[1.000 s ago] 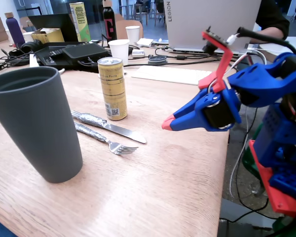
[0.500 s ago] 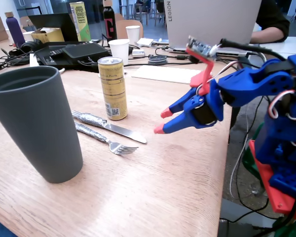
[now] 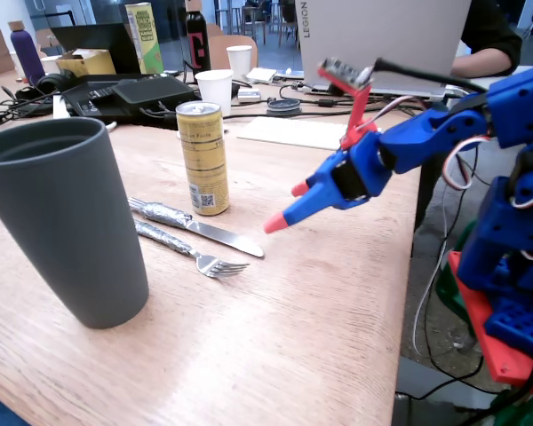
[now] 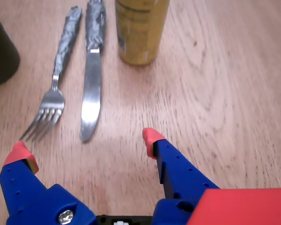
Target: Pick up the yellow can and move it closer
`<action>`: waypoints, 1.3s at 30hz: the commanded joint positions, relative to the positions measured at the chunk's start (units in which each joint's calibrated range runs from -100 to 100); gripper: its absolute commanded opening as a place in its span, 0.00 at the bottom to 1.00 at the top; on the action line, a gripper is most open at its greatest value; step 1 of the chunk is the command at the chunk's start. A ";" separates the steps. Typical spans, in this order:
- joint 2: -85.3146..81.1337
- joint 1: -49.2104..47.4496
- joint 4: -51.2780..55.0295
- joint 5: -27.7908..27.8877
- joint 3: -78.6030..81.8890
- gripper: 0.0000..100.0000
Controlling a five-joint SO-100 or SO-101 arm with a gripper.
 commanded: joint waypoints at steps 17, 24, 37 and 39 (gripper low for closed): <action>45.55 1.28 -31.86 -3.32 -32.35 0.48; 46.33 15.66 -31.86 -2.69 -35.27 0.48; 58.76 4.49 -31.86 1.95 -47.35 0.48; 60.73 2.12 -31.86 2.49 -50.19 0.48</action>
